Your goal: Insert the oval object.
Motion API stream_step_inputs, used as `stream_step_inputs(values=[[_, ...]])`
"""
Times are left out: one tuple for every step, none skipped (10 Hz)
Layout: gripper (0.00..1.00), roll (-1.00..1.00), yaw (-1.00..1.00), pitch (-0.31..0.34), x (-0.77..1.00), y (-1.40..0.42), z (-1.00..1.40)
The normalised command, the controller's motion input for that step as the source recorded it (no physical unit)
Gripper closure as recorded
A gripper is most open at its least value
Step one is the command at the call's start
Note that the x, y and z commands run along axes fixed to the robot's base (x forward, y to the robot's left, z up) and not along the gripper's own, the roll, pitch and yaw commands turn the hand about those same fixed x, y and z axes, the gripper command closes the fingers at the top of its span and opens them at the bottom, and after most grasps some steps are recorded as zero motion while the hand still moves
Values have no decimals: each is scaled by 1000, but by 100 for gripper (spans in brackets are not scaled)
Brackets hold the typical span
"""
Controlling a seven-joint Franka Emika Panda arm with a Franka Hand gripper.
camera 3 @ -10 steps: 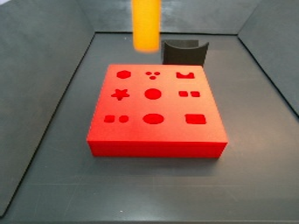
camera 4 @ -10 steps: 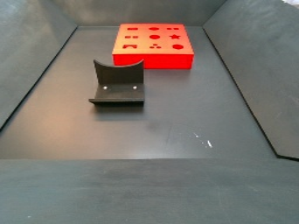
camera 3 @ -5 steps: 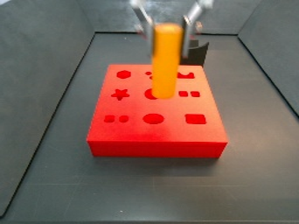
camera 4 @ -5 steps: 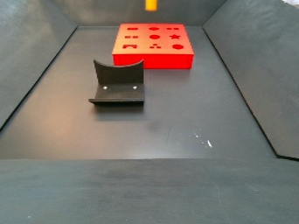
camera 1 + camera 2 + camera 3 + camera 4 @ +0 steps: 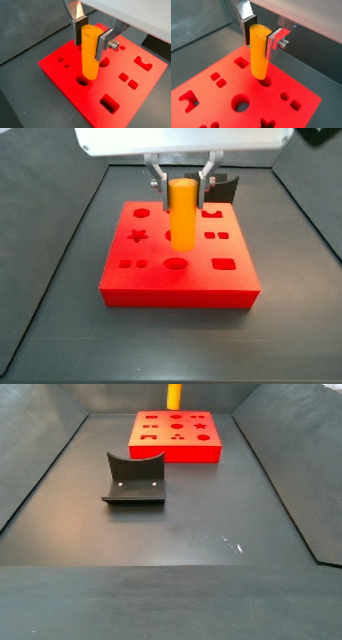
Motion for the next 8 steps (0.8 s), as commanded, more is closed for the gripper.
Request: stream_step_inputs(values=[[100, 0, 37, 0, 34, 0, -106], [100, 169, 109, 41, 0, -189, -146], [100, 281, 114, 119, 3, -280, -260], [100, 309, 89, 156, 0, -411, -223], [100, 199, 0, 129, 140, -211, -194], [100, 120, 0, 67, 31, 0, -166], [100, 54, 0, 50, -194, 94, -91], [100, 26, -43, 53, -286, 74, -37]])
